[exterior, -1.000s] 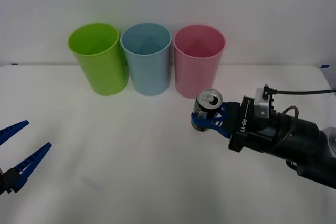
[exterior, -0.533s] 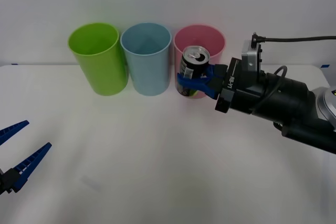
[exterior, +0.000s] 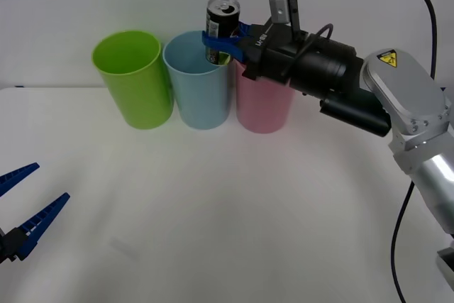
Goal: Grasp the object on the table and drop it into the matching bin: aluminum can to the light blue bin, PET bottle to the pink bin.
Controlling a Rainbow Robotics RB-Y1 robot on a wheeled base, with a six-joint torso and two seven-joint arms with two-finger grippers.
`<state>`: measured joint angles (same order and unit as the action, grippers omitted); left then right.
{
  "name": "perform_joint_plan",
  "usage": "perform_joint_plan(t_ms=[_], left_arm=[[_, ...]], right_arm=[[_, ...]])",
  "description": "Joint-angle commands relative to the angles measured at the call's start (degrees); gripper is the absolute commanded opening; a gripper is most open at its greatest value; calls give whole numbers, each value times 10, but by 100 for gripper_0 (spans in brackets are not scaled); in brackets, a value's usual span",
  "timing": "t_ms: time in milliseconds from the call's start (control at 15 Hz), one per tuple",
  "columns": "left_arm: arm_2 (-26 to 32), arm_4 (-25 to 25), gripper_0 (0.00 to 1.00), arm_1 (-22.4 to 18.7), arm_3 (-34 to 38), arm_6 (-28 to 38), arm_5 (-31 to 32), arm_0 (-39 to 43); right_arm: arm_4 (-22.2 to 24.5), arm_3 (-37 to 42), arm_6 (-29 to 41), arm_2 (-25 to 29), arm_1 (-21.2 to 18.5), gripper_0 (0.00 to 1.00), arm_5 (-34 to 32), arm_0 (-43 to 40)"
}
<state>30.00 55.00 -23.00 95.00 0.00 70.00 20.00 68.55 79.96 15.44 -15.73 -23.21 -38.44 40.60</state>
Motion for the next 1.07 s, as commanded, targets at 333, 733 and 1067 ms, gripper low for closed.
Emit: perform_joint_plan(t_ms=[333,733,1067], left_arm=[[0,0,100,0,0,0,0,0],[0,0,100,0,0,0,0,0],[0,0,100,0,0,0,0,0]], right_arm=[[52,-198,-4,2,99,0,95,129],[112,-296,-10,43,172,0,135,194],[127,-302,-16,44,189,0,166,198]])
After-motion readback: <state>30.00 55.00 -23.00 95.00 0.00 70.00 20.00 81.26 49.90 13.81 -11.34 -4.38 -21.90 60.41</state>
